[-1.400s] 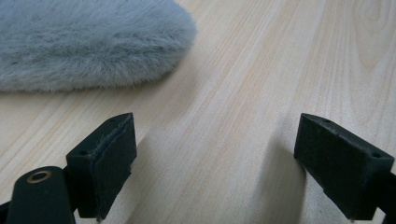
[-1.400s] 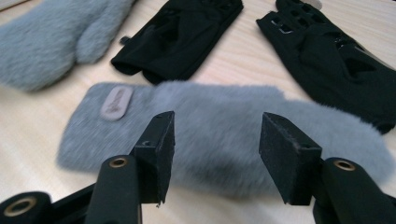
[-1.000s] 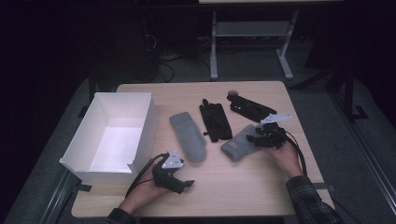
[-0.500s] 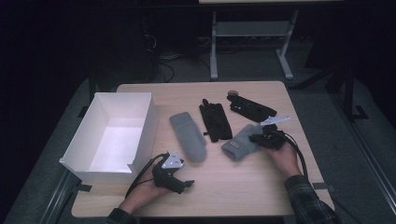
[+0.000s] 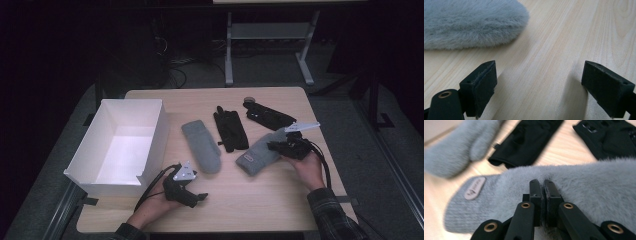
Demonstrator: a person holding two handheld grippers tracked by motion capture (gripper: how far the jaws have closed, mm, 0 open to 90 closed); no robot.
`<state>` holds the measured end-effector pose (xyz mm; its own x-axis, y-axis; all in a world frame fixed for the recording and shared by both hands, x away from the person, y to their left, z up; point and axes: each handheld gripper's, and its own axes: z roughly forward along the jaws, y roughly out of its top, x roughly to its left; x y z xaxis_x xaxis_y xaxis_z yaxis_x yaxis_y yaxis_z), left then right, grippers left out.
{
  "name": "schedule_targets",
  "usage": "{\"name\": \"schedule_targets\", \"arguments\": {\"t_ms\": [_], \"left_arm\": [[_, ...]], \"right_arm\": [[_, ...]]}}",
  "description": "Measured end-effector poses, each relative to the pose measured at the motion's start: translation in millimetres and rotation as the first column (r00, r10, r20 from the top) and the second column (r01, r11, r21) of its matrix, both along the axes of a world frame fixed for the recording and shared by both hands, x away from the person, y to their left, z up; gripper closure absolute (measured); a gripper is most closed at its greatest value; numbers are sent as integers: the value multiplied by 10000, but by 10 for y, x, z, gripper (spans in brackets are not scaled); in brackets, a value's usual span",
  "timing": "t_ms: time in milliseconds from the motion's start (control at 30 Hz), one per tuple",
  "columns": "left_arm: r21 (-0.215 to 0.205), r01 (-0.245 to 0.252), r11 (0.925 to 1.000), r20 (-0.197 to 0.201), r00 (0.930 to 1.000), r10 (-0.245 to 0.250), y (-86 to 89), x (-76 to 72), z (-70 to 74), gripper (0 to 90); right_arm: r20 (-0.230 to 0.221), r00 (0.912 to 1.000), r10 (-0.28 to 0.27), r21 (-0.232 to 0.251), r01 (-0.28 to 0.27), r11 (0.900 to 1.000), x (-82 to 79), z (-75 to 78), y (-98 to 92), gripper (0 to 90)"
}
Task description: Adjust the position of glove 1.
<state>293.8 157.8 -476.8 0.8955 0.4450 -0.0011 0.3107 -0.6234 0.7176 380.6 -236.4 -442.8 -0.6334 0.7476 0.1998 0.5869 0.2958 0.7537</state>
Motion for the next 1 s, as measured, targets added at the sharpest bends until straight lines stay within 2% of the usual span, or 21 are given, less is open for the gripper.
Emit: {"name": "schedule_targets", "arguments": {"t_ms": [333, 433, 567, 733, 900, 1000], "left_arm": [[-7, -1, 10000, -4, 10000, 1, 0, -1, 0, 124], [-3, 0, 10000, -10, 10000, 0, 0, 0, 0, 123], [20, 13, 10000, 30, 10000, -13, 1, 2, 2, 124], [-23, -11, 10000, 38, 10000, 11, -1, 2, -2, 124], [-61, -28, 10000, 29, 10000, 28, -3, 0, -4, 124], [-69, -37, 10000, 10, 10000, 37, -3, -1, -5, 124]], "right_arm": [[82, 9986, 515, 619, -519, 9967, -261, 165, 36, 872], [103, 9962, 864, 987, -870, 9913, -330, 211, 122, 872], [266, 9909, 1317, 1234, -1340, 9833, -411, 269, 281, 872], [212, 9842, 1757, 1536, -1769, 9722, -528, 293, 444, 872], [106, 9739, 2268, 1591, -2256, 9611, -659, 272, 629, 871], [60, 9668, 2556, 1221, -2544, 9594, -702, 228, 747, 870]]}}
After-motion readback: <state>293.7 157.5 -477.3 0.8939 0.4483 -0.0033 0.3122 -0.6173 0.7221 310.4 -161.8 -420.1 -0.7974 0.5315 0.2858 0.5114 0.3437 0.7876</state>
